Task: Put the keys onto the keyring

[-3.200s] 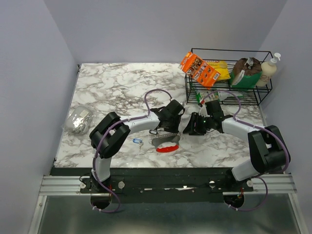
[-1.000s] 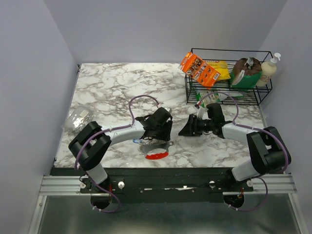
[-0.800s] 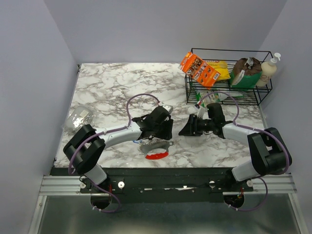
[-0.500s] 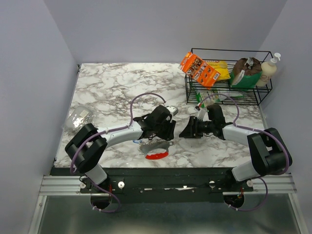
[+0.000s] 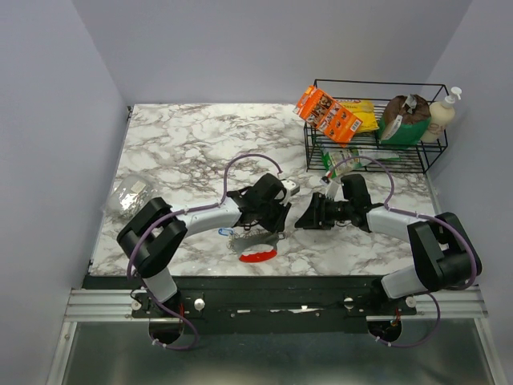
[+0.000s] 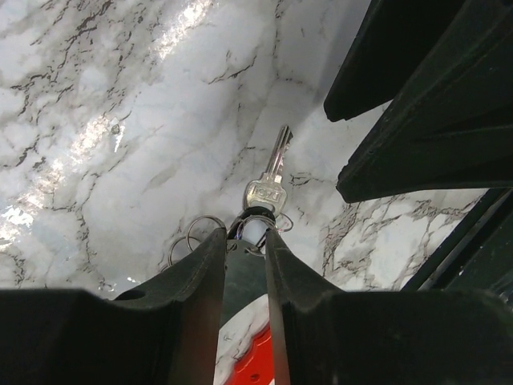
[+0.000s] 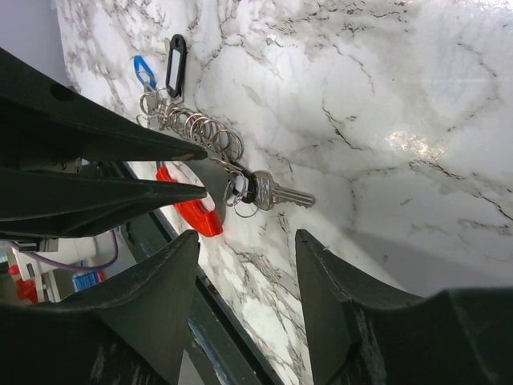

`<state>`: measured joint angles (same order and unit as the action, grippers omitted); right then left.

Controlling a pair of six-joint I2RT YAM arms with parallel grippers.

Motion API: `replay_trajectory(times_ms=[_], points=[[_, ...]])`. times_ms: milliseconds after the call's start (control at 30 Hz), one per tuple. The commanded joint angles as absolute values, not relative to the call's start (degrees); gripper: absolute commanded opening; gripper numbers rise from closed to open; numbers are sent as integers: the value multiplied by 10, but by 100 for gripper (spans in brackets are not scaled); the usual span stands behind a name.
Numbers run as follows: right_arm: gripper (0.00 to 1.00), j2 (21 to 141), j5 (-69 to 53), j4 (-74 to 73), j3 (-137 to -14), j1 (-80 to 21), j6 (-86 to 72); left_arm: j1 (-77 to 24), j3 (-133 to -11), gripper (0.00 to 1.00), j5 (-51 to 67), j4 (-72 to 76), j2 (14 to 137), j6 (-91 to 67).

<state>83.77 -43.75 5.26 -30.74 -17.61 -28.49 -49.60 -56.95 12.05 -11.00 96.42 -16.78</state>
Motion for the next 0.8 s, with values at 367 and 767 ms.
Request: replay_trajectory(times_ms=[367, 767], points=[[60, 821, -434, 62, -298, -175, -283, -495, -574, 29, 133, -109, 990, -144], [60, 817, -435, 62, -295, -175, -283, -495, -571, 19, 136, -100, 996, -143]])
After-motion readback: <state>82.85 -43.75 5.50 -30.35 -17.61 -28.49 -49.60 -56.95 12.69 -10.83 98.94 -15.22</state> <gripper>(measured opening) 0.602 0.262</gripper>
